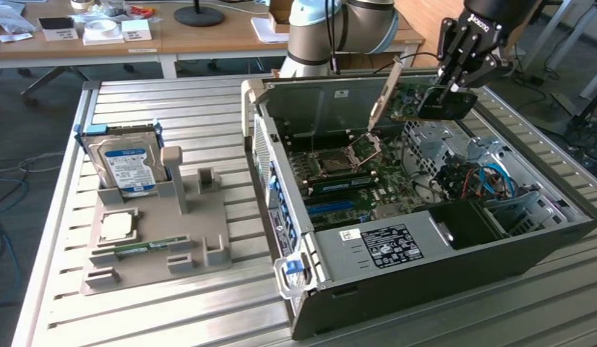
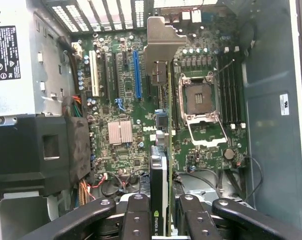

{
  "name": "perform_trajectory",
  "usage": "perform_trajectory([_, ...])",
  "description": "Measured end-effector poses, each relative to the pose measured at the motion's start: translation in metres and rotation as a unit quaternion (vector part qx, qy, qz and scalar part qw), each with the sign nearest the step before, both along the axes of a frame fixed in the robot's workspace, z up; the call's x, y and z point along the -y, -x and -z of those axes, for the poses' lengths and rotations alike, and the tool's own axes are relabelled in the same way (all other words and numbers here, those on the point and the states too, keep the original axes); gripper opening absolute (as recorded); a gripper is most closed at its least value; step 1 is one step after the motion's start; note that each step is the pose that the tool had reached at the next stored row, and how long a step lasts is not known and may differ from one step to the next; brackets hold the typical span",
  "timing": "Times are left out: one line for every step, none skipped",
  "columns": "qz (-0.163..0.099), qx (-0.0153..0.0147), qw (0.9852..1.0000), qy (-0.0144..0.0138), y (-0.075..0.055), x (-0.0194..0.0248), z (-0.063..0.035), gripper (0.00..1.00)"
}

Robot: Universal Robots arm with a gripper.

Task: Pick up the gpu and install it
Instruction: 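Insert the gpu into the slot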

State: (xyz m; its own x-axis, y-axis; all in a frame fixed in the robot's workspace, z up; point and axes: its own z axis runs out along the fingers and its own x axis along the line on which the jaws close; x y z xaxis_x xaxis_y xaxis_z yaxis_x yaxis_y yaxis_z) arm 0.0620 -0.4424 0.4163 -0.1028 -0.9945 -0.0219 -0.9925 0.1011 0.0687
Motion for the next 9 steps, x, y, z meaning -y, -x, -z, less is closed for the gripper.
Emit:
perform_trajectory([-0.004, 0.0000, 1.0000, 0.0000, 0.0000, 0.0000, 0.0000, 0.27])
perform_trajectory([-0.010, 0.0000, 1.0000, 0.0000, 0.0000, 0.0000, 0.0000, 0.27])
perform_trajectory([-0.015, 0.0000, 0.9999, 0.0000, 0.0000, 0.0000, 0.0000, 0.27])
perform_trajectory([-0.020, 0.0000, 0.9998, 0.0000, 0.0000, 0.0000, 0.0000, 0.27])
perform_trajectory([-0.022, 0.0000, 0.9998, 0.0000, 0.0000, 0.0000, 0.0000, 0.27])
perform_trajectory([-0.022, 0.0000, 0.9997, 0.0001, 0.0000, 0.0000, 0.0000, 0.27])
perform_trajectory([-0.022, 0.0000, 0.9997, 0.0000, 0.0000, 0.0000, 0.0000, 0.27])
perform_trajectory([-0.022, 0.0000, 0.9997, 0.0000, 0.0000, 0.0000, 0.0000, 0.27])
perform_trajectory([-0.022, 0.0000, 0.9997, 0.0000, 0.0000, 0.0000, 0.0000, 0.27])
